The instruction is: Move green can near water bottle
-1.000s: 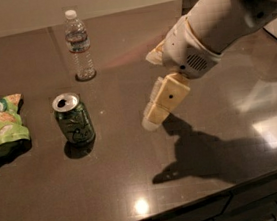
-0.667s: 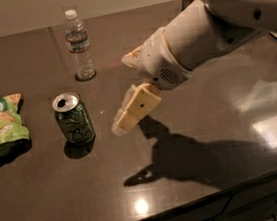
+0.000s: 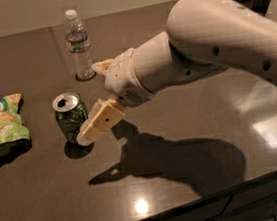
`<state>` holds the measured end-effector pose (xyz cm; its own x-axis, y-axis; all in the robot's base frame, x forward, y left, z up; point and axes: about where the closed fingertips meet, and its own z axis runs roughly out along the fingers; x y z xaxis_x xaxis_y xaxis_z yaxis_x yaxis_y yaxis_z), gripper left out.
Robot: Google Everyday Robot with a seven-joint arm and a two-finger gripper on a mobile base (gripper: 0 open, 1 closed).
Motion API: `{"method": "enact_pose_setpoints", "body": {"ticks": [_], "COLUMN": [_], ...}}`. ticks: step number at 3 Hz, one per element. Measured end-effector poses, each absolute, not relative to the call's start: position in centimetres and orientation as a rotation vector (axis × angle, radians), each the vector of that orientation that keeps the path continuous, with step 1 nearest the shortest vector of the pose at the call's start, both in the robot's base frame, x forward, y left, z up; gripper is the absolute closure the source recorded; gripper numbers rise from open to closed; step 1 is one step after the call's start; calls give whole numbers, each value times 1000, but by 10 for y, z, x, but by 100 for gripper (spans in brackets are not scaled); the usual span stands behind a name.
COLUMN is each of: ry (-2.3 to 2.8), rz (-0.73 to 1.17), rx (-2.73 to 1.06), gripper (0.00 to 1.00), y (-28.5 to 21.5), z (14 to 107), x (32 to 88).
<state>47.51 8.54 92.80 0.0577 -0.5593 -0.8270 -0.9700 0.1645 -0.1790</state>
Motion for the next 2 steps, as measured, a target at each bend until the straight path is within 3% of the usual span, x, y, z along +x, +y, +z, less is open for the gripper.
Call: {"method": "enact_pose_setpoints", "body": {"ticks": [2], "ry": [1572], "rz": [748], "rx": [-1522], "gripper": [0], "y": [136], "z": [902], "x": [470]}}
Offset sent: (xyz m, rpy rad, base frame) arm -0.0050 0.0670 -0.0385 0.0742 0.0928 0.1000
